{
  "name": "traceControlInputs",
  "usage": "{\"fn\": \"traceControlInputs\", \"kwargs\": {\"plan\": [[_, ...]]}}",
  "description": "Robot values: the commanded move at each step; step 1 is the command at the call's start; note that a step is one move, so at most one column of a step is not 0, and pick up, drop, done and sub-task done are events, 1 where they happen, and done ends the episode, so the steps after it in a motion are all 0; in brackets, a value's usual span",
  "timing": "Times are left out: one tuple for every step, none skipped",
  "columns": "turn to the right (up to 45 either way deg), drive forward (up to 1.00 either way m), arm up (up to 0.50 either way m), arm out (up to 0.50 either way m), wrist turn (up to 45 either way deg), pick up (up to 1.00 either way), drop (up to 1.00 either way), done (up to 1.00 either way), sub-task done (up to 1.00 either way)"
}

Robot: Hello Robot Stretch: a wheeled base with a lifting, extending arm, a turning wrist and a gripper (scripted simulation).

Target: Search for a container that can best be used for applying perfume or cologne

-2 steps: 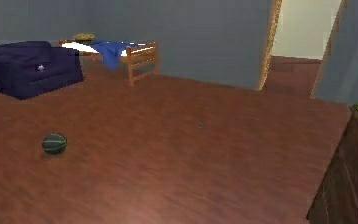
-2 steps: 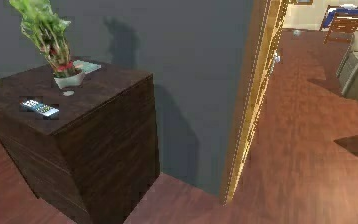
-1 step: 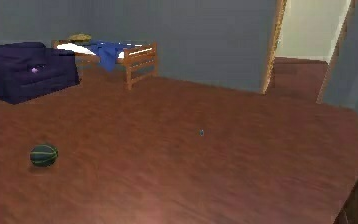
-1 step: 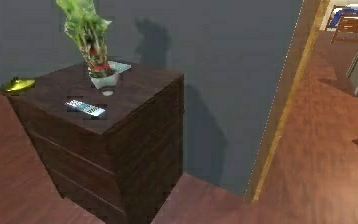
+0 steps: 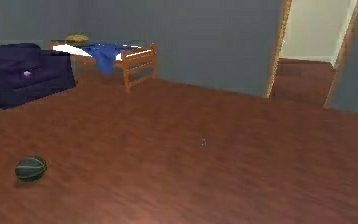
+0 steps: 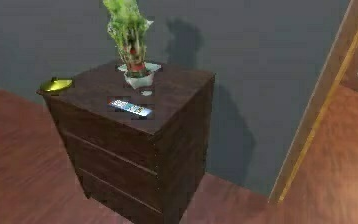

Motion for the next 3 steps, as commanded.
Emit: {"fn": "traceControlInputs", "kwargs": {"plan": [[33.0,0.0,0.0,0.0,0.0,0.0,0.0,0.0,0.0],[0.0,1.0,0.0,0.0,0.0,0.0,0.0,0.0,0.0],[0.0,1.0,0.0,0.0,0.0,0.0,0.0,0.0,0.0]]}}
